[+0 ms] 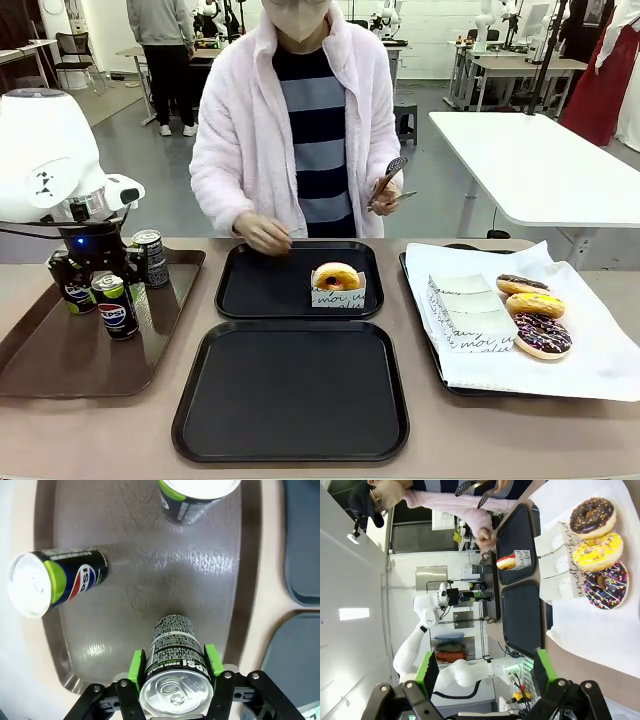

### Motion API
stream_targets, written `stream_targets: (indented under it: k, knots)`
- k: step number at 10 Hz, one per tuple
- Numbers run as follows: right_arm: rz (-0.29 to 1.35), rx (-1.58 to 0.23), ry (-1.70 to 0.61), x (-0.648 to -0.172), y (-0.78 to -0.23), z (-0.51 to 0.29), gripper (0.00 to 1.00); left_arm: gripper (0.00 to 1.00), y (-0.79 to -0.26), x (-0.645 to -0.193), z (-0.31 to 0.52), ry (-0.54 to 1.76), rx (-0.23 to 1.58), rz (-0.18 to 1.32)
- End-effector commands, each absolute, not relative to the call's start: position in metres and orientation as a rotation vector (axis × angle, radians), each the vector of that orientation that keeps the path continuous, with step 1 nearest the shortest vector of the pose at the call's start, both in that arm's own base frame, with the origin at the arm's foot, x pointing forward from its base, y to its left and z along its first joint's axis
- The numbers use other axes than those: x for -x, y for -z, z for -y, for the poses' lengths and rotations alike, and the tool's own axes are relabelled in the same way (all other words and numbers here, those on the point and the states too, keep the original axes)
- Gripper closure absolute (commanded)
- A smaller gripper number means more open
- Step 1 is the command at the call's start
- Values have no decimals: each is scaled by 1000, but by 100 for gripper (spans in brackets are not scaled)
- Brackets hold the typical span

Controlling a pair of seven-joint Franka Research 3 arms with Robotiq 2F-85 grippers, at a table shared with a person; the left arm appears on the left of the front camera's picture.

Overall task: Set up donuts and drinks on trays.
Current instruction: Pick up one Pepsi coke and place it on the Flat Tray.

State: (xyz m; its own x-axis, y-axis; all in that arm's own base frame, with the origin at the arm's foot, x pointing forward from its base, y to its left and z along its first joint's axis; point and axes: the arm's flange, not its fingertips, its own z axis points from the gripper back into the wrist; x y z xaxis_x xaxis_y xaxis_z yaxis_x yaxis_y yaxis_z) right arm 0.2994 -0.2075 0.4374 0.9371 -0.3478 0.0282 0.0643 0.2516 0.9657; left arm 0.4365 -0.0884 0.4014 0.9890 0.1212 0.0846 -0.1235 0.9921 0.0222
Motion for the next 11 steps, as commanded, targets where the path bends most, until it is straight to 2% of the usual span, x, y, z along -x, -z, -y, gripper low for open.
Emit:
stream_targets:
  k: [1,4,11]
  knots:
    - [274,-1311,278,-301,-437,209,0,97,-465,-401,99,-93,-8,106]
    - [274,-1311,278,-301,-437,209,0,97,-523,-356,97,-34,12,154]
    - [274,-1311,278,-301,-437,209,0,97,-516,-361,104,-61,-22,143]
